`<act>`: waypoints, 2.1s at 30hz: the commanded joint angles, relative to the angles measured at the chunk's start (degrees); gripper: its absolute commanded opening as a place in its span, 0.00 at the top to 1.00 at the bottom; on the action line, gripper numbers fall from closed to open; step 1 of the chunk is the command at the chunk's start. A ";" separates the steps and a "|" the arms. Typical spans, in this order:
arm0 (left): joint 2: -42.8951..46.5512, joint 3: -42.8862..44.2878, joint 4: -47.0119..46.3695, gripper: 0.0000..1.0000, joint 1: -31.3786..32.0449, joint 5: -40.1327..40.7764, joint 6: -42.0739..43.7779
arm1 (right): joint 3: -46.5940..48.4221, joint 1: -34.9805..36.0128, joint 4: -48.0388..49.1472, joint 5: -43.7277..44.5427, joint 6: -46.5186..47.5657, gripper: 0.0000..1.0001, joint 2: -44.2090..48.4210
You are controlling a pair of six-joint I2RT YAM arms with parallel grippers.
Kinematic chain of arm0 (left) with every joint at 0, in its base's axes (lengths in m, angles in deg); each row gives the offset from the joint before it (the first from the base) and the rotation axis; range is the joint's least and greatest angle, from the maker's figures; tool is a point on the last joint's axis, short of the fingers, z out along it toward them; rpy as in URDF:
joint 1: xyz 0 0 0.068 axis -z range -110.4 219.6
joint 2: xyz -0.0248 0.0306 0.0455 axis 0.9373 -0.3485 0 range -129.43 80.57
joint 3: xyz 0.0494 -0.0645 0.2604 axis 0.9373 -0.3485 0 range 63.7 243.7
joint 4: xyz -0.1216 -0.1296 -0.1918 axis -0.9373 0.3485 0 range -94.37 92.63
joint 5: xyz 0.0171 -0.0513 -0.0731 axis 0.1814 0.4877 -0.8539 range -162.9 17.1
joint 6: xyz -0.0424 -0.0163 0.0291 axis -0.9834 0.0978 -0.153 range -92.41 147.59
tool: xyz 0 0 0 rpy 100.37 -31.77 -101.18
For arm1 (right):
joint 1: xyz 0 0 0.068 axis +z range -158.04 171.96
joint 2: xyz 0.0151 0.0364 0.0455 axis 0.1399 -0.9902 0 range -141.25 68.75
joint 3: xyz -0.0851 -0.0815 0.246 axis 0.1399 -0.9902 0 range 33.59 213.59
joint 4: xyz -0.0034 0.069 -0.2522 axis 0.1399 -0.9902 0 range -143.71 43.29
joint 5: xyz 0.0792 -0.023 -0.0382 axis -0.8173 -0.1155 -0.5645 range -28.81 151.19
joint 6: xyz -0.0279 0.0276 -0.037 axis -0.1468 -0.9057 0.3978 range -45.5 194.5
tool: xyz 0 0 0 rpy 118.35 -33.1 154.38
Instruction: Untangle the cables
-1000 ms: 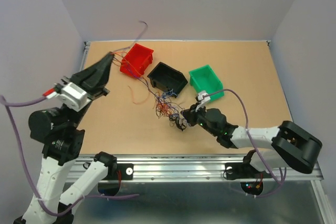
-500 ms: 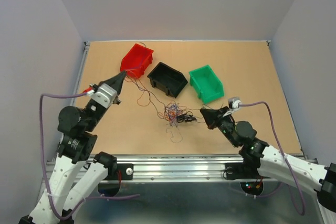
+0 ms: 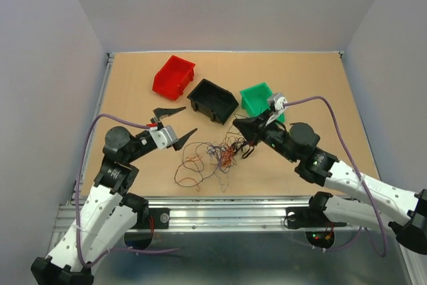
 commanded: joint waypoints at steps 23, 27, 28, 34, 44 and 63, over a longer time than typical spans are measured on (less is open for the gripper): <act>-32.65 3.86 -6.36 0.69 12.70 -4.41 3.17 | 33.10 0.42 -0.44 -9.45 4.89 0.99 -7.93; -32.66 3.86 -4.24 1.00 12.88 -4.60 4.32 | 38.55 0.42 -0.88 -8.83 5.50 0.99 -8.10; -32.66 3.94 -3.46 1.00 12.88 -3.98 4.68 | 40.56 0.42 -0.88 -8.31 5.68 0.99 -8.10; -28.64 3.42 0.68 1.00 12.79 2.95 7.75 | 47.34 0.42 -0.09 -3.74 6.29 1.00 -6.88; -18.15 2.97 2.17 0.83 9.62 -4.14 2.56 | 25.74 0.33 -7.82 -6.10 5.59 0.64 3.76; -18.43 8.16 9.91 0.84 6.29 -14.52 2.22 | 13.50 0.42 -12.84 -8.63 16.40 0.22 -12.05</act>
